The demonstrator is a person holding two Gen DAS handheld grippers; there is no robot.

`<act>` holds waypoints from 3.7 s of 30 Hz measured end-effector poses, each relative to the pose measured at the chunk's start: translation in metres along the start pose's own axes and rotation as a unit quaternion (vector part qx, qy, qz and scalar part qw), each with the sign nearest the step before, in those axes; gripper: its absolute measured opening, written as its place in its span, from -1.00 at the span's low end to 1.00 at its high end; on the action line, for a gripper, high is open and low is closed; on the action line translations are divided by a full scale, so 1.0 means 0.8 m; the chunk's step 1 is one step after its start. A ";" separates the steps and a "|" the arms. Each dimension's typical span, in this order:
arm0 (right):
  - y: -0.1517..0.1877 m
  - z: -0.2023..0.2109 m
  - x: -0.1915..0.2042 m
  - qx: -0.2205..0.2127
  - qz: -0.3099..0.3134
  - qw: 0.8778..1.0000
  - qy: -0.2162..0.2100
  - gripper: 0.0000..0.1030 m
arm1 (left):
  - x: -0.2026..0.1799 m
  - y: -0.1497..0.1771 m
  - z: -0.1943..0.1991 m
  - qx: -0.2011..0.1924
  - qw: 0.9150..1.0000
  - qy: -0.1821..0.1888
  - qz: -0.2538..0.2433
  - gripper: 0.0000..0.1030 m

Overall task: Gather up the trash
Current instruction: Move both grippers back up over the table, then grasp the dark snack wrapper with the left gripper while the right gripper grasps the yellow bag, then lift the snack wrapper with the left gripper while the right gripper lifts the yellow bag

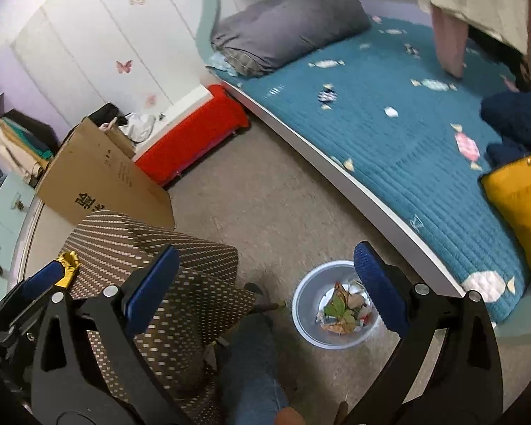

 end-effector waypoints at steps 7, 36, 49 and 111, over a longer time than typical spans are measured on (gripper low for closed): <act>0.007 0.023 0.067 -0.009 0.048 0.999 -0.009 0.88 | 0.035 0.007 0.053 -0.045 0.999 -0.001 0.021 0.83; 0.111 -0.016 0.365 0.031 0.254 0.964 -0.067 0.88 | 0.317 0.152 0.191 -0.094 0.972 -0.146 0.156 0.83; 0.151 -0.081 0.386 0.083 0.265 0.958 -0.072 0.88 | 0.398 0.186 0.130 -0.024 0.979 -0.179 0.099 0.83; 0.159 -0.206 0.444 0.121 0.214 0.968 -0.051 -0.12 | 0.333 0.172 0.067 0.028 0.994 -0.090 -0.057 -0.06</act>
Point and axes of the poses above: each gripper's, at about its wrist camera, not at the fingertips, and z roughly against the way its jaws point, x to its left, y to its underside, the point moved 2 cm from there along -z, roughly the way its jaws point, and after that the axes turned 5 degrees about -z, right-handed, at the moved point
